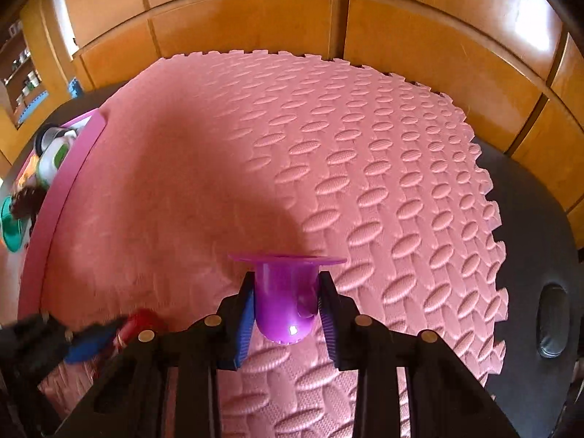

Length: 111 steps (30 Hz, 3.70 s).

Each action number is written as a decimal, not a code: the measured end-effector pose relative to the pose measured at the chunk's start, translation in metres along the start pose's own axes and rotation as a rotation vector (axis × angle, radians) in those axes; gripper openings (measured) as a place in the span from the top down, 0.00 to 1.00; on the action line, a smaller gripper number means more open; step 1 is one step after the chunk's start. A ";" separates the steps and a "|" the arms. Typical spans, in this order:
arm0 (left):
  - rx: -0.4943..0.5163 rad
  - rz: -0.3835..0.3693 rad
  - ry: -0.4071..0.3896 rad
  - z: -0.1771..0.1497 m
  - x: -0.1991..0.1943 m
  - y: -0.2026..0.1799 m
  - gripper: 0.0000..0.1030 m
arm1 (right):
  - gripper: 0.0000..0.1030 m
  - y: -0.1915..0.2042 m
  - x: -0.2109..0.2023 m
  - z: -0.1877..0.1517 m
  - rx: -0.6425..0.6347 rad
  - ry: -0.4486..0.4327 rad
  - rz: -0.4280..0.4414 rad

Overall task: Organize rigid objects
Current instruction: 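Grasp the purple suction cup with the right tool while the left tool holds the red cylinder, then carry the red cylinder into the tray and open the left tool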

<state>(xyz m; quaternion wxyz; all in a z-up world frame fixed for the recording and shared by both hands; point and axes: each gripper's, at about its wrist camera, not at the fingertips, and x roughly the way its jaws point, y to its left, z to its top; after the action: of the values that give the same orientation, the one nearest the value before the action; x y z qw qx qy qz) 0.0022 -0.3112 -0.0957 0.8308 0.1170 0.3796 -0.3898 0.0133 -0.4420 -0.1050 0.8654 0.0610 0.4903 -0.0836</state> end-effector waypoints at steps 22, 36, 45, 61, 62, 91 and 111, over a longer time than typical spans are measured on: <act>0.051 0.055 0.002 0.000 0.005 -0.005 0.73 | 0.69 0.003 -0.003 -0.008 -0.045 -0.092 -0.016; 0.011 0.079 0.020 -0.004 -0.006 0.001 0.75 | 0.69 0.005 0.001 -0.008 -0.049 -0.143 -0.027; -0.021 0.063 -0.061 0.007 -0.039 0.003 0.75 | 0.69 0.003 0.001 -0.008 -0.042 -0.146 -0.018; -0.052 0.049 -0.115 0.011 -0.083 0.004 0.74 | 0.69 0.003 0.001 -0.008 -0.042 -0.145 -0.020; -0.056 0.047 -0.116 0.011 -0.085 0.005 0.74 | 0.69 0.003 0.001 -0.008 -0.042 -0.145 -0.020; -0.314 0.179 -0.176 -0.021 -0.171 0.122 0.75 | 0.69 0.002 0.001 -0.008 -0.040 -0.146 -0.018; -0.513 0.316 -0.069 -0.087 -0.180 0.215 0.75 | 0.69 0.004 0.001 -0.008 -0.047 -0.146 -0.029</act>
<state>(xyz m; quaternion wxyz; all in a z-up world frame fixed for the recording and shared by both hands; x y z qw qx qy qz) 0.0405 -0.0242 -0.0474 0.8961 -0.0522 0.4142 -0.1508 0.0080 -0.4369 -0.1093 0.8987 0.0274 0.4286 -0.0887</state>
